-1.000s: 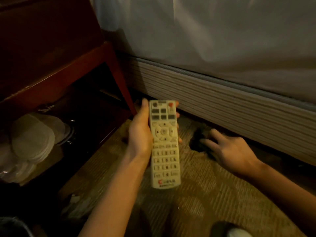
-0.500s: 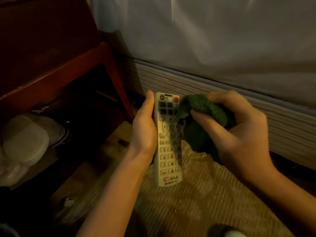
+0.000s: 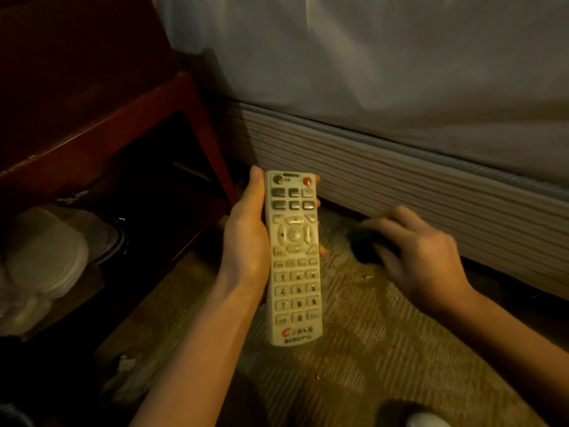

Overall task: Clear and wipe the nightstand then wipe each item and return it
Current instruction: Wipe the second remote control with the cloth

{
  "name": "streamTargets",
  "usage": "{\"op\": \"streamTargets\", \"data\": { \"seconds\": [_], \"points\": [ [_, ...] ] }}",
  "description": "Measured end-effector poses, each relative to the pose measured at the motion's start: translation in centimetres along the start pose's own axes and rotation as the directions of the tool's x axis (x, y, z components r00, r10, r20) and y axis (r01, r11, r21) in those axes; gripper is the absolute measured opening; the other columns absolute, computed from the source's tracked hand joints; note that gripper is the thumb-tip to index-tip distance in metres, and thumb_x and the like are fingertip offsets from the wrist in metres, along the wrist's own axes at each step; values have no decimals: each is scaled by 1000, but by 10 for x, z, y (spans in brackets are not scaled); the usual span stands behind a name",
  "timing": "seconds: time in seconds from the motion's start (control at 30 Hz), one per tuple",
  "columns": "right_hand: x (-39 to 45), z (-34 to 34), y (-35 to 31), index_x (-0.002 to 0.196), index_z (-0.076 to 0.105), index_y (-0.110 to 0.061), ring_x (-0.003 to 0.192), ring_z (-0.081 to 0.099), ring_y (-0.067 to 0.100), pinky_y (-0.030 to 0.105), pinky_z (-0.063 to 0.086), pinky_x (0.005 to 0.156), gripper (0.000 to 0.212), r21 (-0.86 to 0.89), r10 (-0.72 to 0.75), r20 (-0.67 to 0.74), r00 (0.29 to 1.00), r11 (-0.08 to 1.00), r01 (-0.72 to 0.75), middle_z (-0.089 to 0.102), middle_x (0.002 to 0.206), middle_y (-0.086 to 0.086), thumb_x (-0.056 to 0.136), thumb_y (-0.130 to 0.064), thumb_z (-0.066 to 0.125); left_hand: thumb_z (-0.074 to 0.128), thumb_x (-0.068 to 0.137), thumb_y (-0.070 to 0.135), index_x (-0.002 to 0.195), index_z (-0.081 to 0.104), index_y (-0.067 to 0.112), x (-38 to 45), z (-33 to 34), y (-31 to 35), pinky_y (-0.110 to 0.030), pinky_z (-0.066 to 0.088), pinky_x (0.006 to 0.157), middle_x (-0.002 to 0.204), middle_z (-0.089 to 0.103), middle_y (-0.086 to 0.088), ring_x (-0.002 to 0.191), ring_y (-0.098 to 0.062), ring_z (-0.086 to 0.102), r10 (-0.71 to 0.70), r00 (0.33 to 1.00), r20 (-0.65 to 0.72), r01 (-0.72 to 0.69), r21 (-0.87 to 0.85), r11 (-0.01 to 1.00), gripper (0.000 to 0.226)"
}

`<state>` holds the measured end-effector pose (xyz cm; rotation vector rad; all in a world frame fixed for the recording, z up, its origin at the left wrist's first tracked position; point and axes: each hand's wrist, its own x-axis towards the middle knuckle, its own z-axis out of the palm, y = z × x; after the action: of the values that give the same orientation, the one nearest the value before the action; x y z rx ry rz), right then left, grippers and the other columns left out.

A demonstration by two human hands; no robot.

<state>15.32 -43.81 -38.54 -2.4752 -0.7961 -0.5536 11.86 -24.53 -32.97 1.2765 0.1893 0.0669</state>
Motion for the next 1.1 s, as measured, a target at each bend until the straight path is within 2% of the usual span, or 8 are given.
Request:
{"op": "streamTargets", "data": {
  "seconds": [0.13, 0.23, 0.4, 0.5, 0.63, 0.87, 0.97, 1.1],
  "points": [
    [23, -32, -44, 112, 64, -17, 81, 57, 13, 34, 50, 55, 28, 198, -134, -213, 968, 964, 177, 59, 97, 1, 87, -25, 56, 31, 95, 47, 77, 74, 15, 1, 8, -18, -26, 52, 60, 71, 69, -4, 66, -13, 66, -79, 997, -4, 79, -51, 996, 57],
    [28, -27, -64, 109, 67, -12, 78, 58, 13, 23, 45, 56, 24, 114, -368, -122, 922, 917, 382, 62, 100, 5, 88, -22, 59, 32, 98, 38, 54, 68, 13, -1, 12, -25, -17, 50, 51, 56, 62, -2, 54, -9, 62, -100, 995, -22, 95, -154, 984, 62],
    [13, -5, -33, 101, 66, -16, 72, 54, 9, 16, 30, 51, 22, 1, -368, 46, 929, 930, 368, 64, 99, 2, 87, -27, 53, 31, 98, 43, 82, 67, 8, 1, -1, -35, -31, 50, 66, 74, 68, -9, 69, -19, 65, -90, 990, -110, 97, 55, 994, 53],
    [11, 5, -6, 91, 68, -16, 55, 60, 20, 24, 36, 37, 18, -125, -281, 208, 937, 942, 311, 63, 87, 4, 73, -19, 67, 28, 99, 45, 92, 67, 6, 2, -5, -35, -29, 54, 49, 67, 69, -5, 56, -15, 66, -181, 974, -138, 186, 21, 982, 56],
    [15, -13, -11, 105, 64, -18, 69, 63, 20, 37, 51, 48, 29, 114, -120, 1, 993, 986, 119, 60, 90, -1, 84, -34, 52, 25, 99, 46, 96, 67, 9, 8, -7, -32, -26, 53, 48, 64, 67, -2, 55, -14, 64, -146, 981, -129, 145, -21, 989, 57],
    [15, -11, -59, 121, 63, -16, 84, 54, 10, 20, 40, 63, 34, 137, -454, 28, 890, 884, 447, 59, 104, 3, 90, -28, 54, 36, 91, 51, 84, 68, 7, 0, -2, -35, -26, 55, 63, 72, 67, -10, 67, -19, 67, -235, 970, -59, 214, -251, 944, 55],
    [8, 2, -41, 119, 63, -14, 86, 49, 8, 16, 32, 66, 33, 116, -448, 71, 891, 891, 439, 49, 111, 2, 91, -26, 50, 29, 96, 50, 99, 67, 5, 0, -6, -33, -29, 54, 68, 85, 69, -15, 77, -23, 66, -237, 969, -70, 226, -137, 965, 60],
    [8, 9, 3, 98, 71, -16, 69, 62, 19, 24, 44, 48, 30, -60, -409, 253, 876, 898, 437, 62, 95, 8, 68, -14, 76, 24, 98, 50, 105, 66, 3, 3, -14, -26, -26, 52, 47, 76, 66, -9, 59, -17, 64, -212, 973, -91, 204, -95, 974, 63]
  ]
}}
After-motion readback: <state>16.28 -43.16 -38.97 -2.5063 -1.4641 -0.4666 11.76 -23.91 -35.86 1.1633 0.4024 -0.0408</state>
